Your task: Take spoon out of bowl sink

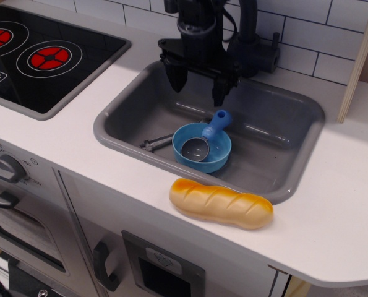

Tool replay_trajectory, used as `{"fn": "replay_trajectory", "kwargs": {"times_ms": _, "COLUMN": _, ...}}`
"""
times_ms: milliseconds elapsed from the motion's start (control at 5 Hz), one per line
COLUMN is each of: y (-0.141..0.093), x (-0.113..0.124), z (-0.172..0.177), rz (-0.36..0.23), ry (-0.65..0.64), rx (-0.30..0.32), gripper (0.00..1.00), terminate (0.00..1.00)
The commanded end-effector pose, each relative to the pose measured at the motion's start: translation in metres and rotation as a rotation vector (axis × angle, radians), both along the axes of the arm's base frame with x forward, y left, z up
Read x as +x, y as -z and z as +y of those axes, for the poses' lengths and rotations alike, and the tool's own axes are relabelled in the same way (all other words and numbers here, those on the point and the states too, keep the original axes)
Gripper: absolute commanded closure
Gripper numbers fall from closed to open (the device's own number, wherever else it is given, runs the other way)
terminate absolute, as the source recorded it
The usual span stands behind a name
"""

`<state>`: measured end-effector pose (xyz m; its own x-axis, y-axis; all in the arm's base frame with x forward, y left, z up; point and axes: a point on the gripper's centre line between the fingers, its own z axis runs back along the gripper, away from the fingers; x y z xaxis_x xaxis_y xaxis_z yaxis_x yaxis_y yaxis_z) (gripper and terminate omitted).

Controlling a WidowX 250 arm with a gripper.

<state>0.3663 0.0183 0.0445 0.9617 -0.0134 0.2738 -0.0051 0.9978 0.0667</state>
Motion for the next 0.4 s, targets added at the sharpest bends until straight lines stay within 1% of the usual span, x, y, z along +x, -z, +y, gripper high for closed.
{"fn": "replay_trajectory", "kwargs": {"times_ms": 0, "y": 0.0023, "x": 0.0149, "z": -0.0118, "rz": -0.037, "ry": 0.057, "rx": 0.016, "gripper": 0.00, "terminate": 0.00}}
{"fn": "replay_trajectory", "kwargs": {"times_ms": 200, "y": 0.0020, "x": 0.0164, "z": -0.0162, "rz": -0.019, "ry": 0.048, "rx": -0.041, "gripper": 0.00, "terminate": 0.00}}
